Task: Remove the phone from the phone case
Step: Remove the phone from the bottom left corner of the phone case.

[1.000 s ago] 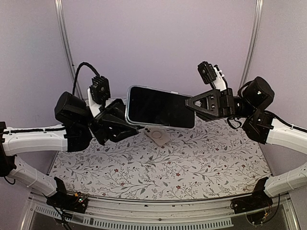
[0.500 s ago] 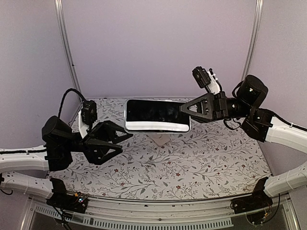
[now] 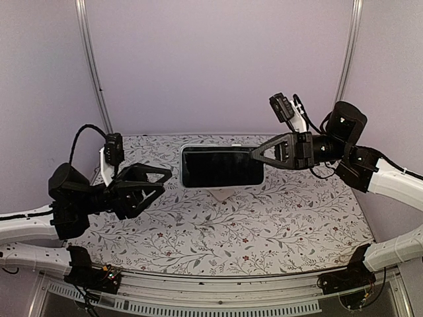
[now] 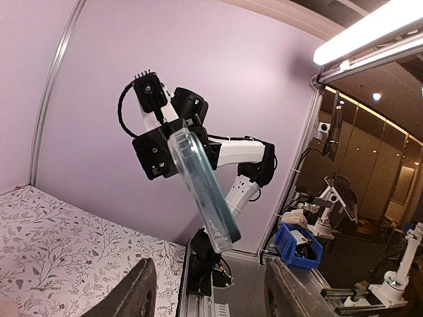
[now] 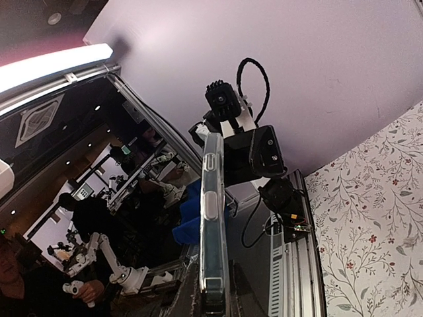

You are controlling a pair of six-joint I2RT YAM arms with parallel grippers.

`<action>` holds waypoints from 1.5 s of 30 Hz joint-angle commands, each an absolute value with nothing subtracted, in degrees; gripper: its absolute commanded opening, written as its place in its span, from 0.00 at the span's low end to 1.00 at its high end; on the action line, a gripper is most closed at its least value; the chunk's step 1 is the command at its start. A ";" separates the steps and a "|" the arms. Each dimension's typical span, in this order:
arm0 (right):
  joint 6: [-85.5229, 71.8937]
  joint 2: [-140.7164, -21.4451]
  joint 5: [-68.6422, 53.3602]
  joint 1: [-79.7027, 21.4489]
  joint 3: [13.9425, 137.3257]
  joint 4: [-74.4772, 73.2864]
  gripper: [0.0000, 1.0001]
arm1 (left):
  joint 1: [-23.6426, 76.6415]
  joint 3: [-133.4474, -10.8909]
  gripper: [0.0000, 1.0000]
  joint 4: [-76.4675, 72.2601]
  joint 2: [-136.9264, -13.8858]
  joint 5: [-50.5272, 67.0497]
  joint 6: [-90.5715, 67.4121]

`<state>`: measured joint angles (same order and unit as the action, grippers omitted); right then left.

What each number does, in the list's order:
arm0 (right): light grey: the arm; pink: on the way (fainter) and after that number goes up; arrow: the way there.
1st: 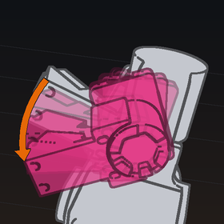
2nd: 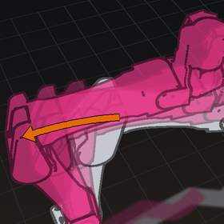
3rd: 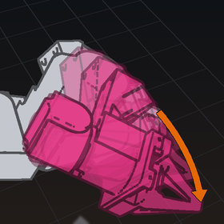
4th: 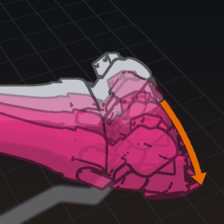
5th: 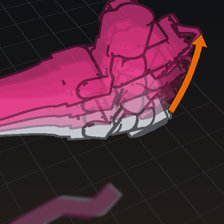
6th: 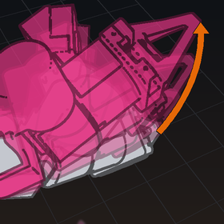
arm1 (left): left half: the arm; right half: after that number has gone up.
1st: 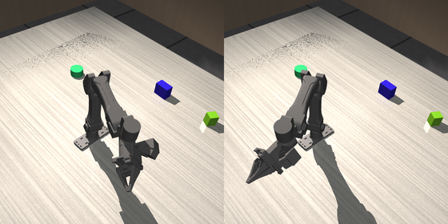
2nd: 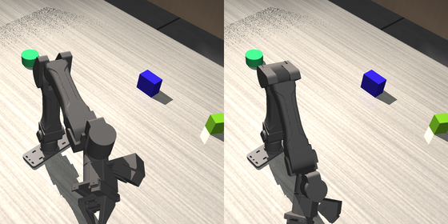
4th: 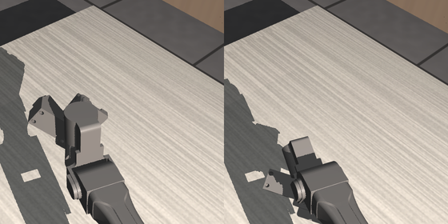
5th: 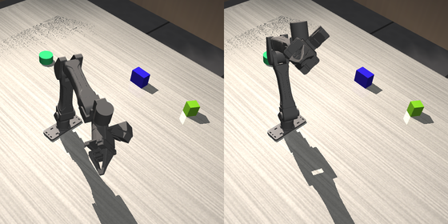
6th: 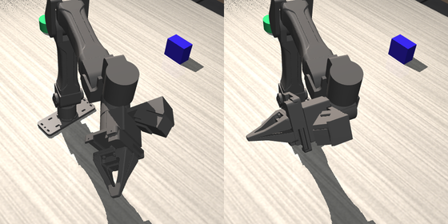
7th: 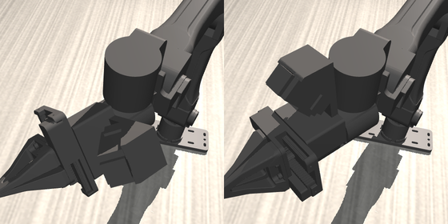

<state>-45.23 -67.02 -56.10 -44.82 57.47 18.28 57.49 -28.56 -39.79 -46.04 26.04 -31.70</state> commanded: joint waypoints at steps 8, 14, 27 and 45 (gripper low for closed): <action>-40.02 -66.83 -57.30 -44.00 59.83 19.34 0.00 | 57.57 -29.59 0.51 -45.37 -52.80 24.70 -32.92; -40.14 -66.73 -56.91 -44.03 59.44 19.17 0.00 | 57.57 -30.01 0.53 -47.15 -54.48 26.44 -33.31; -40.24 -66.70 -55.80 -44.03 59.24 18.28 0.00 | 57.81 -29.98 0.58 -49.94 -55.78 28.98 -33.97; -43.33 -65.61 -58.71 -44.10 58.60 21.99 0.00 | 58.10 -31.29 0.42 -51.23 -59.44 27.84 -33.90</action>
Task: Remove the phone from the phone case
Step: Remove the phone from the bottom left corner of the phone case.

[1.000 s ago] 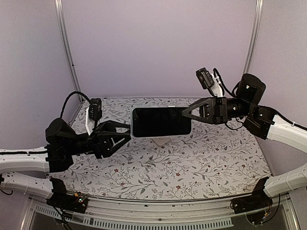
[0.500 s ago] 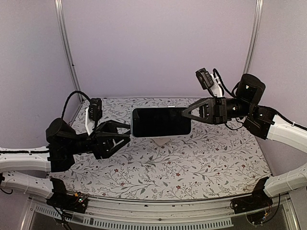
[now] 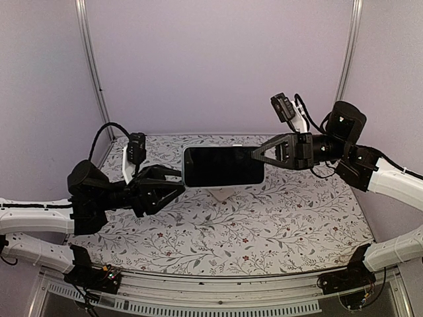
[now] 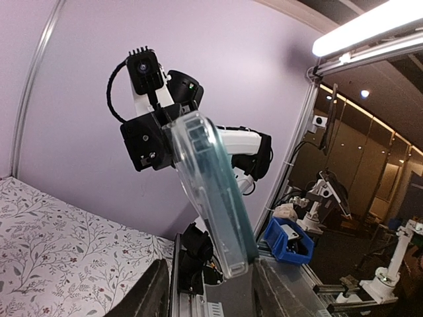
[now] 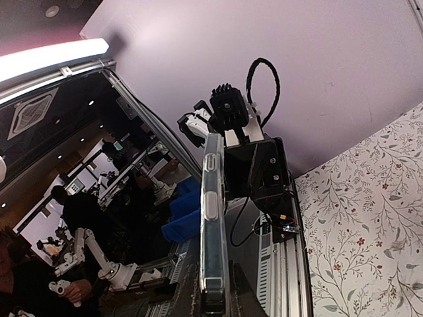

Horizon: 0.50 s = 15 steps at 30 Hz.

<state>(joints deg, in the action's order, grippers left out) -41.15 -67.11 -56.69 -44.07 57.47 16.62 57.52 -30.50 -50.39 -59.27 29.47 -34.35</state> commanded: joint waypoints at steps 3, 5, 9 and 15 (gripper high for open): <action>-45.92 -65.57 -60.35 -44.19 58.21 25.20 0.00 | 58.10 -30.98 0.39 -50.78 -59.08 26.22 -33.50; -47.84 -65.57 -60.95 -44.59 58.10 26.64 0.00 | 58.04 -30.94 0.37 -50.35 -59.02 25.29 -33.34; -48.33 -65.69 -61.58 -46.10 57.94 27.26 0.00 | 58.01 -31.41 0.35 -49.27 -59.21 23.72 -32.98; -48.61 -66.41 -62.06 -47.98 57.78 28.59 0.00 | 58.01 -31.64 0.34 -49.16 -59.58 23.77 -33.34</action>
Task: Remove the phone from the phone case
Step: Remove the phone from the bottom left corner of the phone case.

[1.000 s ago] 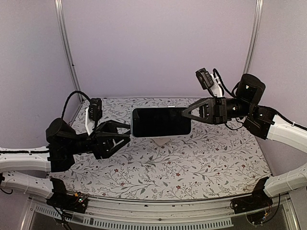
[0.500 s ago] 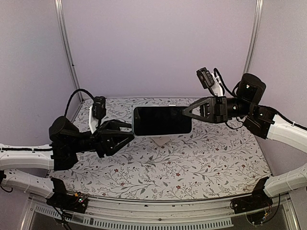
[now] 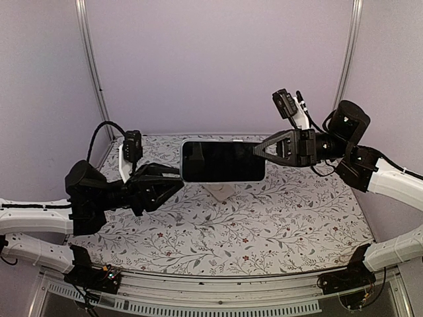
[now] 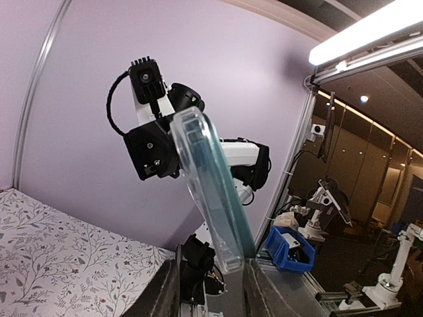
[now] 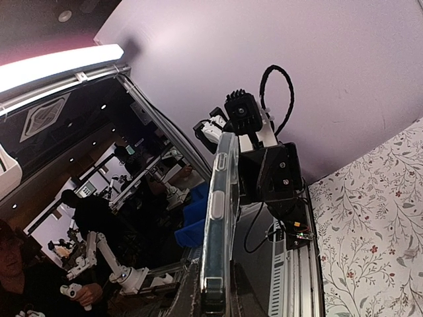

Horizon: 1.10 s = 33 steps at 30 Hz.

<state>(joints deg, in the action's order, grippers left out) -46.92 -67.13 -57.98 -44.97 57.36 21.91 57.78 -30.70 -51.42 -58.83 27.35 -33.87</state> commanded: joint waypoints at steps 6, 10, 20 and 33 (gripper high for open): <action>-49.82 -68.06 -63.89 -50.00 58.17 32.72 0.00 | 58.07 -31.38 0.33 -50.06 -60.49 24.93 -33.99; -51.18 -68.44 -65.16 -50.66 57.88 36.70 0.00 | 58.01 -30.98 0.30 -50.34 -61.03 24.91 -34.49; -55.36 -67.70 -66.66 -51.64 57.50 43.41 0.00 | 57.97 -30.19 0.27 -50.04 -62.25 22.91 -35.22; -53.06 -67.40 -62.65 -51.72 57.50 35.62 0.00 | 57.57 -30.38 0.28 -45.38 -60.52 17.77 -35.47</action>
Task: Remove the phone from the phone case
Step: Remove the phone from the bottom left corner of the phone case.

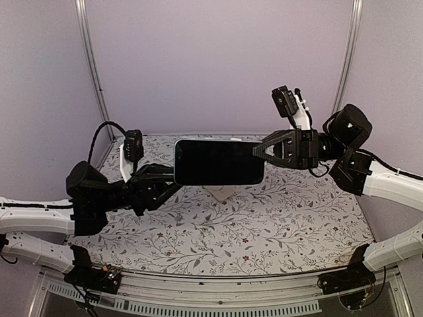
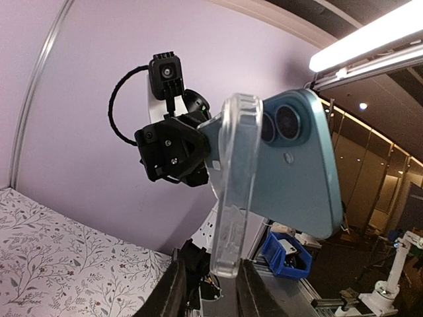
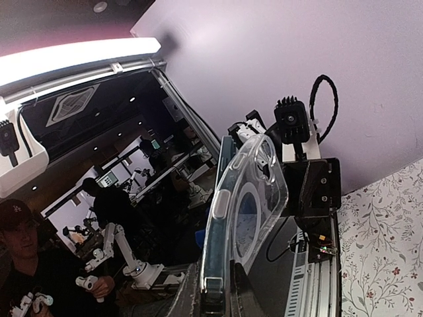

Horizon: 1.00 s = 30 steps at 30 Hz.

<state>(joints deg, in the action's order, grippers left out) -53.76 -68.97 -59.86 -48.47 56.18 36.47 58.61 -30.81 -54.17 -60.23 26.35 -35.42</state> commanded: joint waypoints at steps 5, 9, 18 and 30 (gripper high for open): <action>-45.11 -67.22 -53.59 -51.60 59.66 21.72 0.00 | 57.54 -29.15 0.36 -44.98 -57.91 18.24 -35.25; -41.80 -67.12 -47.41 -51.02 60.09 16.82 0.00 | 57.52 -28.24 0.40 -41.68 -53.36 17.59 -33.49; -44.07 -66.24 -41.73 -46.80 58.71 16.79 0.00 | 57.55 -26.75 0.41 -26.40 -41.24 13.64 -30.78; -45.46 -67.13 -36.81 -43.95 56.83 13.87 0.00 | 57.57 -33.46 0.40 -15.38 -36.44 7.45 -37.29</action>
<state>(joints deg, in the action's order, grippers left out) -43.92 -67.88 -41.15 -44.91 57.65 12.82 57.98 -29.58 -18.72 -34.89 11.66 -32.49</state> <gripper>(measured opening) 0.085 0.399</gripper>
